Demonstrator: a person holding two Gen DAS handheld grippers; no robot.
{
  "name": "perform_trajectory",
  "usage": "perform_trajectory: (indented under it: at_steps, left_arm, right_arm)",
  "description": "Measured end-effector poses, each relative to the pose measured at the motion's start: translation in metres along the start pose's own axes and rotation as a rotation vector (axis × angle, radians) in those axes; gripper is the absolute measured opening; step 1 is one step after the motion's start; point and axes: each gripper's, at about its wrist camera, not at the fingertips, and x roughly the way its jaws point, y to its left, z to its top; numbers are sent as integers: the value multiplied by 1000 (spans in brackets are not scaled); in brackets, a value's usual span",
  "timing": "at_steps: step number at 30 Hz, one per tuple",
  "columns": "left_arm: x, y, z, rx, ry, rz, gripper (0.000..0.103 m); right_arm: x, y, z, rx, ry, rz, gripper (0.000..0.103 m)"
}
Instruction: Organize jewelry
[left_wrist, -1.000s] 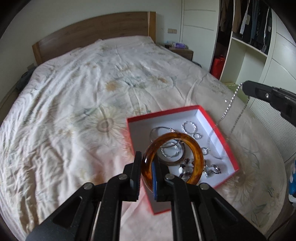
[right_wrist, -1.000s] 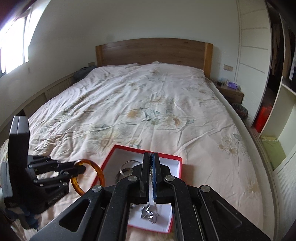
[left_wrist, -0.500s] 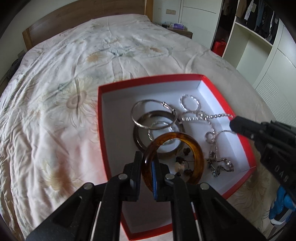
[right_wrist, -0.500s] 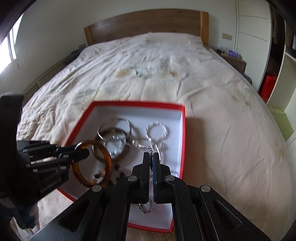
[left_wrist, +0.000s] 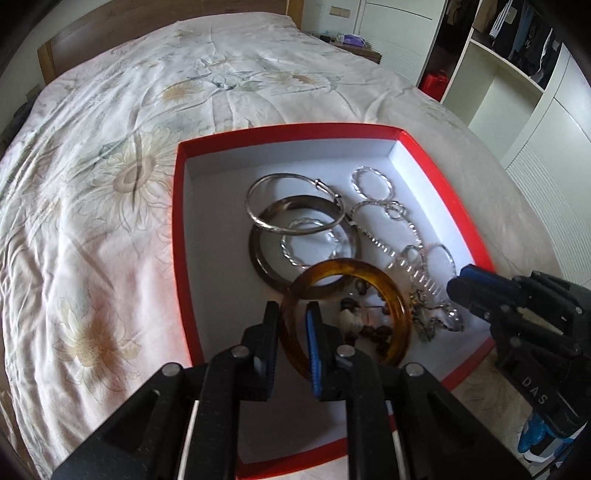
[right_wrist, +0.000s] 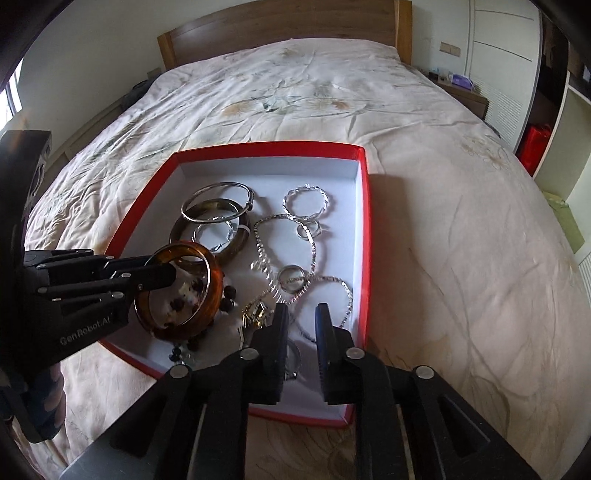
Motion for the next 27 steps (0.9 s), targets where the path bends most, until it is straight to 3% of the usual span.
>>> perform_trajectory:
  at_steps: [6, 15, 27]
  left_arm:
    - [-17, 3, -6, -12, -12, -16, 21]
    - [-84, 5, -22, -39, -102, -16, 36]
    - [-175, 27, -96, -90, -182, 71, 46]
  right_arm:
    - [-21, 0, -4, 13, -13, -10, 25]
    - [-78, 29, -15, 1, -64, -2, 43]
    - [-149, 93, -53, -10, -126, 14, 65]
